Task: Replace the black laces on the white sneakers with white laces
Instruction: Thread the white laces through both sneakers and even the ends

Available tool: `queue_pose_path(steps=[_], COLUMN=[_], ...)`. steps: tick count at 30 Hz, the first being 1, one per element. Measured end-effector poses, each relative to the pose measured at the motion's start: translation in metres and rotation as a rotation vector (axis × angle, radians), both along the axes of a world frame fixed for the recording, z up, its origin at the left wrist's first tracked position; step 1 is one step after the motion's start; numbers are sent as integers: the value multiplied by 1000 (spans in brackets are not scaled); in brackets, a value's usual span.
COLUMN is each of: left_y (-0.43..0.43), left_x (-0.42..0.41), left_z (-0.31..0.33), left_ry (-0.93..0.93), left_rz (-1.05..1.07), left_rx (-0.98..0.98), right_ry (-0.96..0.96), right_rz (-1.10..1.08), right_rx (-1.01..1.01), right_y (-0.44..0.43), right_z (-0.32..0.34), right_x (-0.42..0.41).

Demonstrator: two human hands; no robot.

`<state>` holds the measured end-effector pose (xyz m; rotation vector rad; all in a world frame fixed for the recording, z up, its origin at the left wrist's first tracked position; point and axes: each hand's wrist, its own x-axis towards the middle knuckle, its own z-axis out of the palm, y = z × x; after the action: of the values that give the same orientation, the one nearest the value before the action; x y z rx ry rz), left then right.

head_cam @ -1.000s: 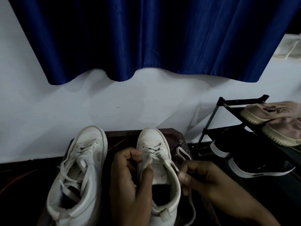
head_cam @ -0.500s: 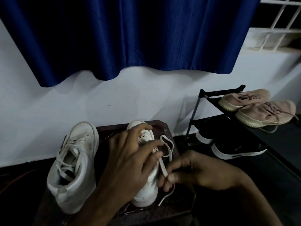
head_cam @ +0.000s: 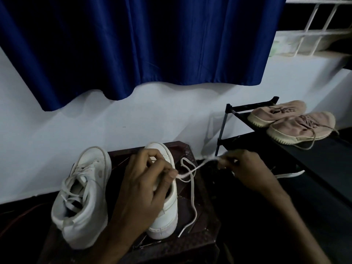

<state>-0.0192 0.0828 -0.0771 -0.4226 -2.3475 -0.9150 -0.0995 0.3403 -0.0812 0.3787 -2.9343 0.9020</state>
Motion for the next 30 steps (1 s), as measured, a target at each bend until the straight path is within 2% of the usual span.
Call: queue_pose_path(steps=[2,5,7,9,13,16,17,20,23,27,30], left_y=[11,24,28,31,29,25,24,22,20,22,31], left_x=[3,7,7,7,7,7,7,6,6,11,24], left_z=[0,-4,-6,-5,-2,-5,-7,-12,-17,-23,-26], left_ry=[49,18,-79,-98,-4,-2,0,12,44,118,175], left_rz=[4,15,60,115,89,59,46,10,-24,-12,97], left_rx=[-165,-233,-148,-151,-176,-188,-202,-269,-369,-633,-796], right_ry=[76,-75,-190,-259,-316,-348,-309,-164,-244,-78,9], right_rz=[16,221,330,405,520,543,520,510,616,677,496], right_rx=[-378,-845,-987,-1027,-972,-851,-750,-269,-45,34,38], right_y=[-25,-49,-52,-52,-48,-37,-31,-18,-25,-38,-32], right_z=[7,21,27,29,24,16,11,-6,-26,-39,-34], right_x=[8,25,34,37,34,25,21,7,4,-4,-16])
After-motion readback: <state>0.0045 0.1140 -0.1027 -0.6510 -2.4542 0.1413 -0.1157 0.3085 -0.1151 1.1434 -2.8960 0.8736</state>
